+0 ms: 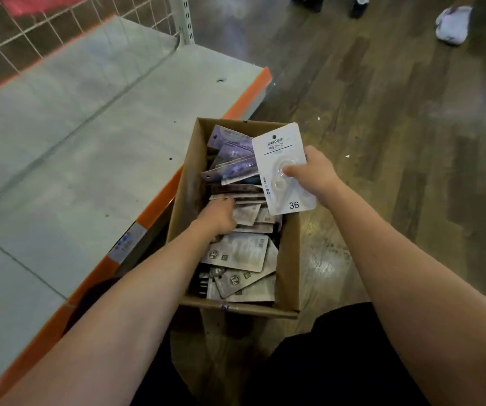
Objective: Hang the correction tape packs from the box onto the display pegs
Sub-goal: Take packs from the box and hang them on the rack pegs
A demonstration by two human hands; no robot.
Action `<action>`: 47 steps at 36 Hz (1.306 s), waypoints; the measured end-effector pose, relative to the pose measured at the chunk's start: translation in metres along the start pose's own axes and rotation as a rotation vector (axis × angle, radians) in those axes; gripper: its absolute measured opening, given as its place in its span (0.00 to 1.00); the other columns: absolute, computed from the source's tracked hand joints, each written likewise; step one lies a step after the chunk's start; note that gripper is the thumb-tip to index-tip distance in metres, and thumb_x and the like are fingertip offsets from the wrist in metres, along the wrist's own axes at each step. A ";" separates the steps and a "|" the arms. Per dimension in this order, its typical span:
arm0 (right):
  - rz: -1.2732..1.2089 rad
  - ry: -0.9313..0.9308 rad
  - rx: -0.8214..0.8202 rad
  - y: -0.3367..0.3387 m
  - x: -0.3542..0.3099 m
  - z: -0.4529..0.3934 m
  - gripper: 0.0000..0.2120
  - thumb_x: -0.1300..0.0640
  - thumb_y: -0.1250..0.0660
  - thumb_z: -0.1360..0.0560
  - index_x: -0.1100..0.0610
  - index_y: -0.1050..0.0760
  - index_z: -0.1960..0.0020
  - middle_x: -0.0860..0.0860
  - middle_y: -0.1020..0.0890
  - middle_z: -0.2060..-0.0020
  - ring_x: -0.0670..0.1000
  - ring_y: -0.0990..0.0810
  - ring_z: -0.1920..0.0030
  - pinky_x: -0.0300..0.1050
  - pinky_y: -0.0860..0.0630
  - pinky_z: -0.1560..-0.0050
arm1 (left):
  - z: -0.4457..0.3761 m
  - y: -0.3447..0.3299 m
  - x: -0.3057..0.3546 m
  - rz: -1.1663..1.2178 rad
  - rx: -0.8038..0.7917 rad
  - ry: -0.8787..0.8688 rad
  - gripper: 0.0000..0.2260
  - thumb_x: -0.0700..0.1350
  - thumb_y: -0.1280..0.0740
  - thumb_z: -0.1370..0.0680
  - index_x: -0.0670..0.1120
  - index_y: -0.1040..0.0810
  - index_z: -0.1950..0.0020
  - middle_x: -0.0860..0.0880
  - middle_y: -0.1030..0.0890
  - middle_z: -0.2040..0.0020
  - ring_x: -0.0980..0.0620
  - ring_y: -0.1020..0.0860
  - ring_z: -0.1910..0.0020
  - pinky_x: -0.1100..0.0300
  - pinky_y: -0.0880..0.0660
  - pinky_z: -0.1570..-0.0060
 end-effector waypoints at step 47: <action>-0.713 -0.090 -0.187 -0.034 -0.041 0.010 0.08 0.61 0.35 0.22 0.60 0.28 0.44 0.56 0.19 0.47 0.56 0.18 0.50 0.54 0.20 0.51 | 0.041 0.099 -0.024 1.283 0.575 0.089 0.10 0.42 0.41 0.19 0.45 0.26 0.59 0.42 0.23 0.56 0.48 0.25 0.57 0.54 0.29 0.57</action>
Point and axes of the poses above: each hand's wrist, its own z-axis away from the middle knuckle, its own y-axis out of the back of the hand, x = y × z, the point moved 2 cm from there along -z, towards the middle knuckle
